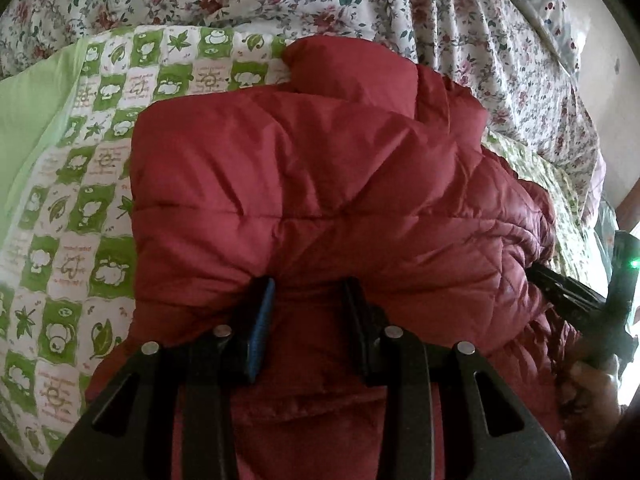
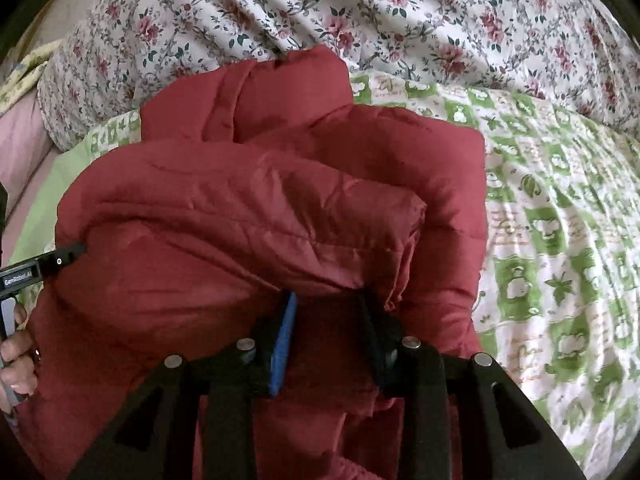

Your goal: Fold large clothes

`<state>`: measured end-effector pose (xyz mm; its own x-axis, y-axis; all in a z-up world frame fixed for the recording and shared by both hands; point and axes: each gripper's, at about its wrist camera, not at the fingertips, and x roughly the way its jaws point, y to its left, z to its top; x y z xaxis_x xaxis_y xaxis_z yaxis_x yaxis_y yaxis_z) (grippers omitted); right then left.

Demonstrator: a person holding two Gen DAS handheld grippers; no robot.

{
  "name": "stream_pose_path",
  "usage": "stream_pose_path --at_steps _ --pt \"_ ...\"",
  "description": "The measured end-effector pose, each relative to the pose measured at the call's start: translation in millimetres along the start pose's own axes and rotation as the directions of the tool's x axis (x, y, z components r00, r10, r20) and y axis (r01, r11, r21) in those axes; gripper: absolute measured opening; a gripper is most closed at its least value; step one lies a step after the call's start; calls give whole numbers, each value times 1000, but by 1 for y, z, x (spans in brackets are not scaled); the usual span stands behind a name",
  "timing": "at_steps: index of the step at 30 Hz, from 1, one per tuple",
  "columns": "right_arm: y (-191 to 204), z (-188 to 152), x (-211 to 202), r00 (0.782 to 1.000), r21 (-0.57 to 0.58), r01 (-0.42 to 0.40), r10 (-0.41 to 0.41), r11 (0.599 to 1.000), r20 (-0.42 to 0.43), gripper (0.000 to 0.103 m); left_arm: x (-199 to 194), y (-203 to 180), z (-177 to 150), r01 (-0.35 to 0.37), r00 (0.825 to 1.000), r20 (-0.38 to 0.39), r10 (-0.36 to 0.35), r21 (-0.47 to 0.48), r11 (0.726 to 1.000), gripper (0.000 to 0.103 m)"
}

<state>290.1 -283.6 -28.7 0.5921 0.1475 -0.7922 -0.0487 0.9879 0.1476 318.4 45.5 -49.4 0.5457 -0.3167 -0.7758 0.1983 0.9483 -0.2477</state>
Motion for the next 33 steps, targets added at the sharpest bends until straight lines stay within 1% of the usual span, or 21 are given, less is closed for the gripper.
stream_pose_path --at_steps 2,7,10,12,15,18,22,24,25,26,28,31,33 --pt "-2 -1 0 1000 10 -14 14 1000 3 33 -3 -3 0 -13 1000 -5 13 -2 1000 32" --pt "-4 -2 0 1000 25 -28 28 999 0 34 -29 -5 -6 -42 999 -1 42 -38 998 32" --pt "-4 -1 0 1000 26 -28 28 999 -8 34 -22 -2 -7 -59 998 -30 58 -48 997 32" --pt "-4 0 0 999 27 -29 29 999 -16 34 -15 -5 -5 -85 996 -44 84 -33 996 33" --pt "-5 0 0 999 33 -35 36 999 -22 34 -7 -16 -3 -156 987 -47 157 16 988 33" --pt "-5 1 0 999 40 -35 36 999 -26 34 -4 -19 -1 -186 981 -53 187 34 982 33" --pt "-8 5 -16 998 90 -51 54 995 -28 34 -19 -15 0 -167 984 -58 168 21 986 33" --pt "-12 3 -33 997 124 -74 77 989 -19 34 -35 -13 -4 -144 988 -53 144 4 990 33" --pt "-13 1 -41 996 134 -81 84 988 -21 36 -43 -13 -7 -134 990 -47 134 -1 991 33" --pt "-14 -3 -51 995 143 -90 95 986 -29 38 -54 -14 -12 -123 992 -41 122 -4 992 33" --pt "-16 -11 -65 993 147 -107 114 983 -38 48 -69 -15 -22 -105 994 -35 104 -3 995 34" --pt "-20 -28 -87 991 146 -113 122 983 -57 48 -91 -17 -40 -87 996 -28 86 -6 996 34" --pt "-23 -41 -103 989 153 -122 133 981 -63 48 -108 -15 -57 -55 998 -29 54 -22 998 34"
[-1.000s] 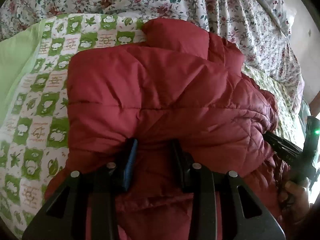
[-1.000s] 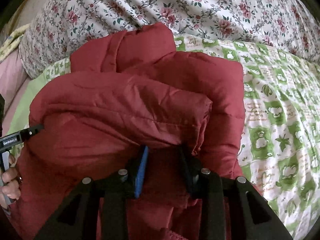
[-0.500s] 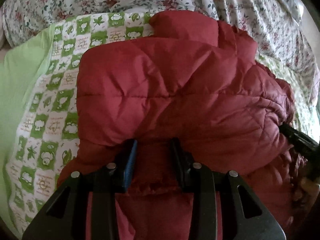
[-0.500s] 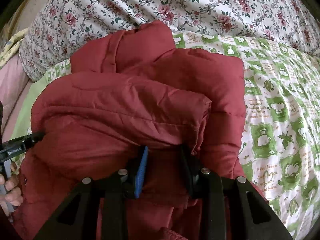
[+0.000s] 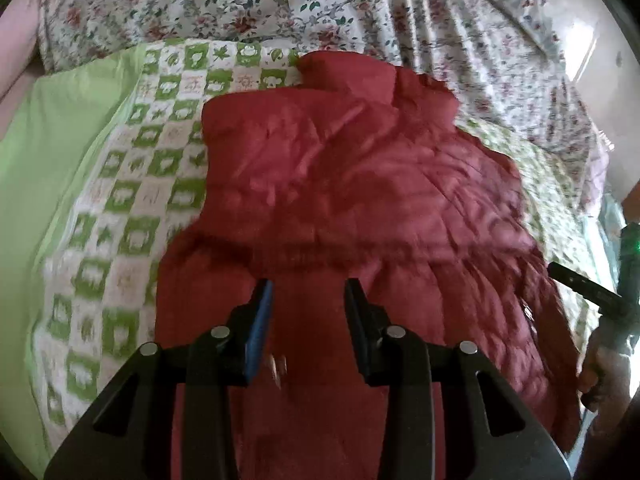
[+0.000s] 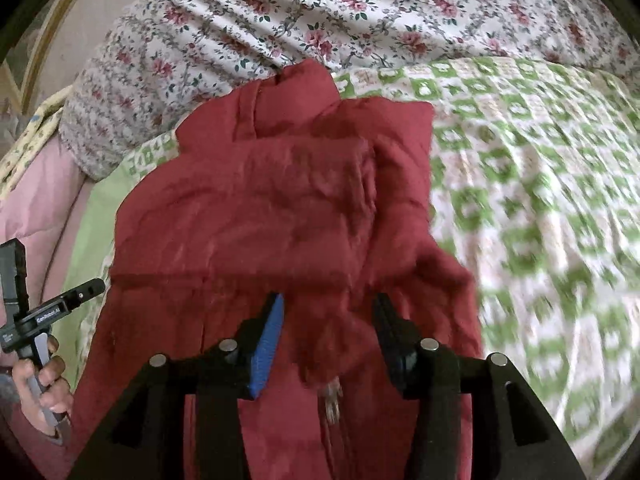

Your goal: Fold large clothes

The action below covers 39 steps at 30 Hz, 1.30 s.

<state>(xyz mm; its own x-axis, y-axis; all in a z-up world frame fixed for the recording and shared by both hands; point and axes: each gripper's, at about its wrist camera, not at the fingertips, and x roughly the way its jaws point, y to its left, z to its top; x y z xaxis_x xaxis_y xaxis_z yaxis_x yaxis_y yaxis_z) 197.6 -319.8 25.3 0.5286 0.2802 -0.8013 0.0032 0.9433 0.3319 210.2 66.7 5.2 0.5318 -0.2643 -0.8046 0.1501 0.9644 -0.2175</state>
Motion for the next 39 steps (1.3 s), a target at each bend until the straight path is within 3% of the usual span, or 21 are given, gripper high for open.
stream_pose_path --at_steps 11,19,24,28,32,39 --pt "-15 -57 -73 1000 28 -27 26 999 15 58 -53 27 -71 43 999 -3 -43 -94 995 44" --pt "-24 -99 -102 999 63 41 -41 997 9 66 -70 49 -105 25 1000 -9 -27 -175 984 44" --pt "-6 -118 -105 995 37 99 -99 994 -3 70 -79 58 -120 -7 1000 -12 5 -196 981 45" --pt "19 -124 -99 982 -33 188 -189 982 -26 73 -84 59 -126 -46 999 -19 44 -176 983 51" --pt "30 -132 -87 960 -106 262 -271 959 -77 73 -84 61 -131 -43 998 -43 37 -168 985 53" --pt "-13 -149 -115 965 1 246 -245 969 -90 73 -84 67 -147 -21 997 -81 8 -160 987 57"
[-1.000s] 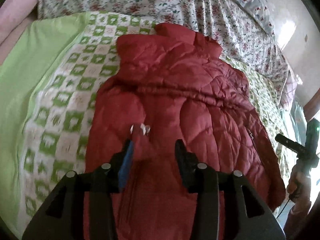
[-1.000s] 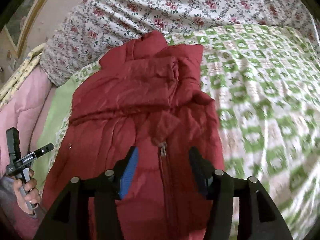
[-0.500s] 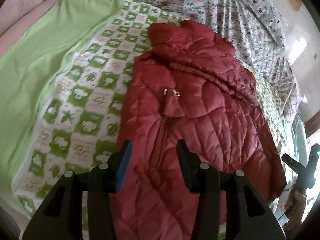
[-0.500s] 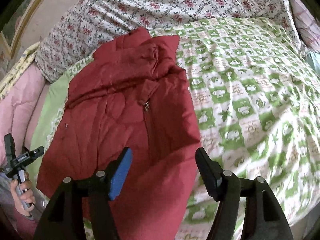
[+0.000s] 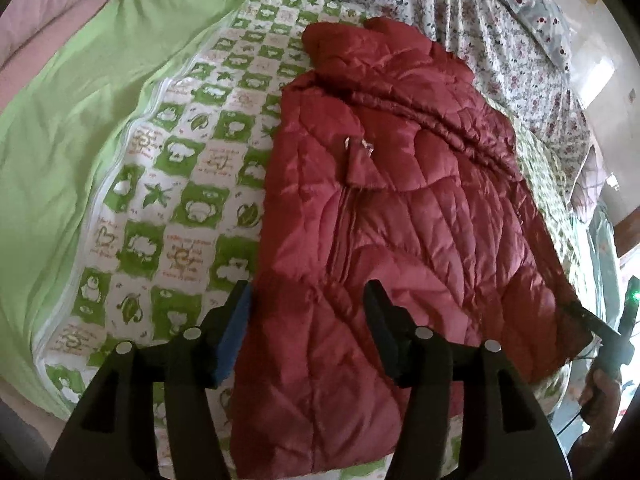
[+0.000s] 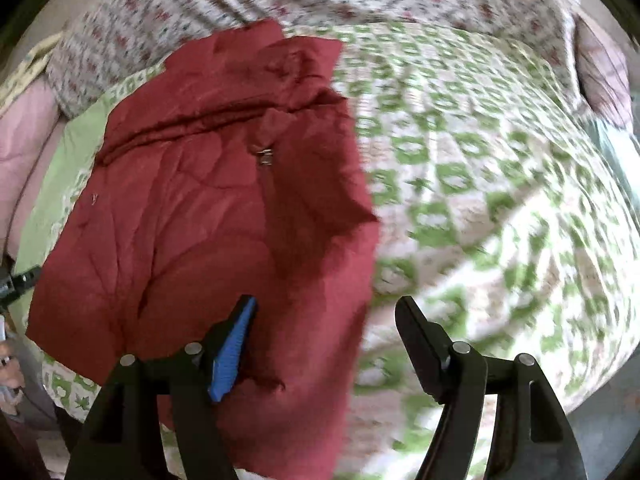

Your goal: Fold large clothes

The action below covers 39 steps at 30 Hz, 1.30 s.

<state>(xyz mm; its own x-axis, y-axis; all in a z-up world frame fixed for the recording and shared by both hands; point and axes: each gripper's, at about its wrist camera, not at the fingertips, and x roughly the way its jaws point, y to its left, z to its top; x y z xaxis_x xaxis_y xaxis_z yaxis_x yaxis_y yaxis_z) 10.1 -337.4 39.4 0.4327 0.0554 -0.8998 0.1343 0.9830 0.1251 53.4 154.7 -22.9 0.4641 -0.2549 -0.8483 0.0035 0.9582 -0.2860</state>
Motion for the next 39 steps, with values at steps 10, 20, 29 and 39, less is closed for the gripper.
stream_pose_path --at_steps 10,20,29,39 --pt "-30 -16 1 955 144 -292 295 945 2 44 11 21 -22 105 991 -81 -110 -63 992 59" --pt "-36 -19 9 928 167 -366 372 916 -4 44 22 17 -34 183 974 -123 -191 -75 980 63" --pt "-46 -25 19 893 241 -437 451 866 0 47 19 5 -37 202 974 -106 -202 -10 979 58" --pt "-45 -29 19 880 253 -459 475 852 -1 47 16 3 -36 229 968 -103 -230 -16 973 45"
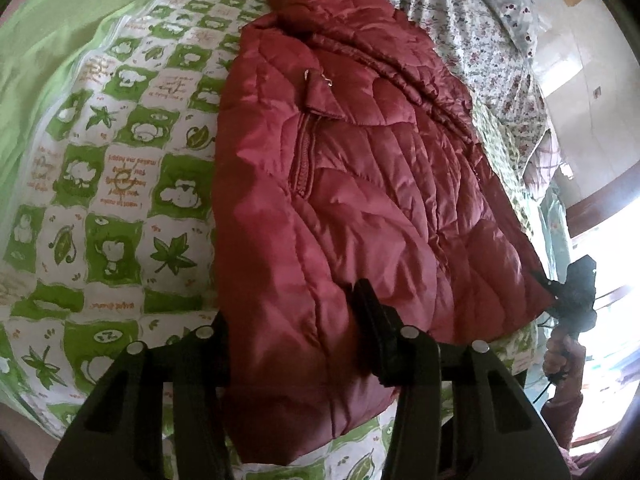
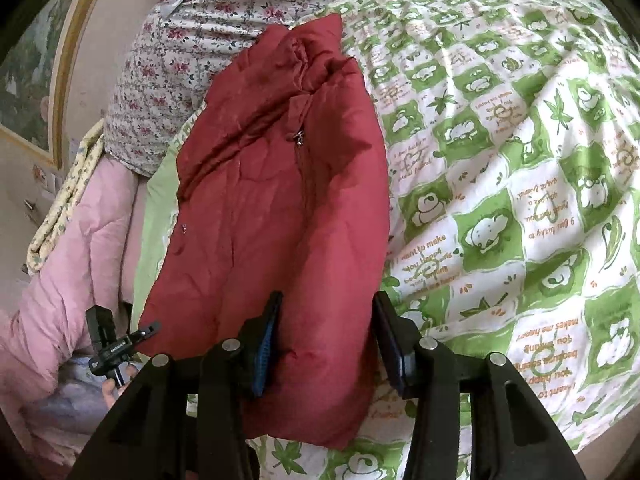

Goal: Fold large clothes
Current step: 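Grasp the red jacket hem with both grippers and lift it toward the collar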

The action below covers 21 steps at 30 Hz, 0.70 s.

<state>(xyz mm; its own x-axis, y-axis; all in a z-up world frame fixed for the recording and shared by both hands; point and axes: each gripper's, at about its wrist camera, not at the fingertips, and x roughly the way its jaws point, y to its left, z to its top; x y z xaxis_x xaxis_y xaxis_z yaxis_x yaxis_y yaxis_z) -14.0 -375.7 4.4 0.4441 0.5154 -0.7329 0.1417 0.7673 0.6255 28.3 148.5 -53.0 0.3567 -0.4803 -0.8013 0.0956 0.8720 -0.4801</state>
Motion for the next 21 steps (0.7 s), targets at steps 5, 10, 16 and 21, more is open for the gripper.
stream_pose_path --at_steps 5,10,16,21 --pt "8 -3 -3 1000 -40 3 -3 999 -1 33 -2 -4 -3 -9 1000 10 9 24 1000 44" --pt "21 -4 -12 1000 -105 -10 11 994 9 20 -10 -12 -6 -17 999 36 15 77 997 24" --pt "18 -6 -15 999 -99 -40 41 994 8 19 -20 -17 -5 -20 998 54 14 112 993 22" --pt "14 -6 -21 996 -80 -92 93 993 12 19 -31 -23 -1 7 997 76 -17 129 992 21"
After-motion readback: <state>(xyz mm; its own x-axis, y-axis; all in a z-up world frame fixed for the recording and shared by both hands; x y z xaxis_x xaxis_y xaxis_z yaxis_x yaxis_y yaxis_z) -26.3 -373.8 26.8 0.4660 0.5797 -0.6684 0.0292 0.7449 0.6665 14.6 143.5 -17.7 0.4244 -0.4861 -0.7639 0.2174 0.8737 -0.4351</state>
